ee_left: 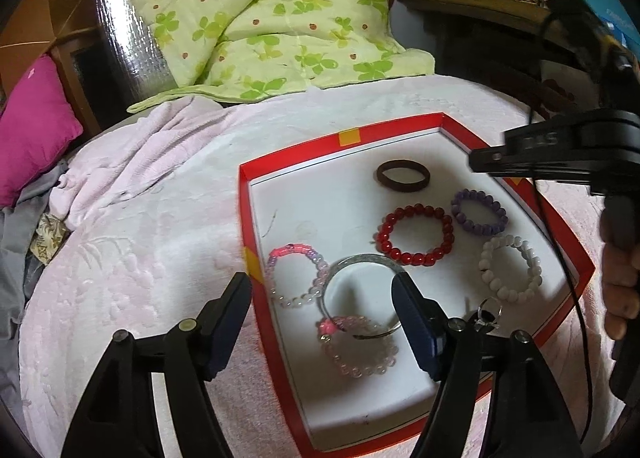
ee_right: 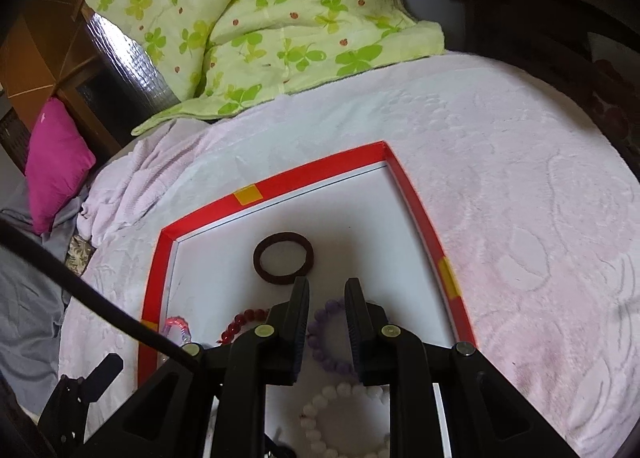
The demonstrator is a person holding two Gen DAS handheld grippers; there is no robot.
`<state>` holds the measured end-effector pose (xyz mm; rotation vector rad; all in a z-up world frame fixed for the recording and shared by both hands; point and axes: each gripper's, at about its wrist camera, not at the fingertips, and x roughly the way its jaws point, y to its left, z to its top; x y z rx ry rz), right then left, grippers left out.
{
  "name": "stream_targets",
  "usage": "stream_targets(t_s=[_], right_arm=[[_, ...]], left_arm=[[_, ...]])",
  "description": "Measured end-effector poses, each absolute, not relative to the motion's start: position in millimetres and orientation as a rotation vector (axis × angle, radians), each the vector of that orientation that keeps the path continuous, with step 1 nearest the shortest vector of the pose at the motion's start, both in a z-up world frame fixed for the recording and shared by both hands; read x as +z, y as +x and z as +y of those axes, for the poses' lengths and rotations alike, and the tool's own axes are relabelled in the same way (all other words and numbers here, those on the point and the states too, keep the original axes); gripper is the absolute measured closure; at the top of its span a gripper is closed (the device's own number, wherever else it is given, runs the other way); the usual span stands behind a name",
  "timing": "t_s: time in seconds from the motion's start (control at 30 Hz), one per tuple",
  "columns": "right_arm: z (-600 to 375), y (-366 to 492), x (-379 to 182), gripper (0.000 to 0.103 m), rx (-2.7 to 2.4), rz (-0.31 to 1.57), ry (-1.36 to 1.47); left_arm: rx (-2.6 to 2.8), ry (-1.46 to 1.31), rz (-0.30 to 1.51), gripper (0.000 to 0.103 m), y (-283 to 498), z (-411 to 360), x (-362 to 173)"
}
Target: Organize jewelry
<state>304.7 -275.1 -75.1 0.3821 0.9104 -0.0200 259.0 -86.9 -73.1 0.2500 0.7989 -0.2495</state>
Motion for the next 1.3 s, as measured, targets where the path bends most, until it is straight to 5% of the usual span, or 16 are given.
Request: stream_targets(t_s=[0.23,1.3], right_arm=[[-277,273,-58,0.067,-0.029,0.858,0.367],[-286,124,-40,0.066,-0.039,0.777,0.328]], left_arm=[[-0.218,0.254,0.789,0.028,255,-80,-69],[-0.131,0.219,0.766,0.027,209,-61,-55]])
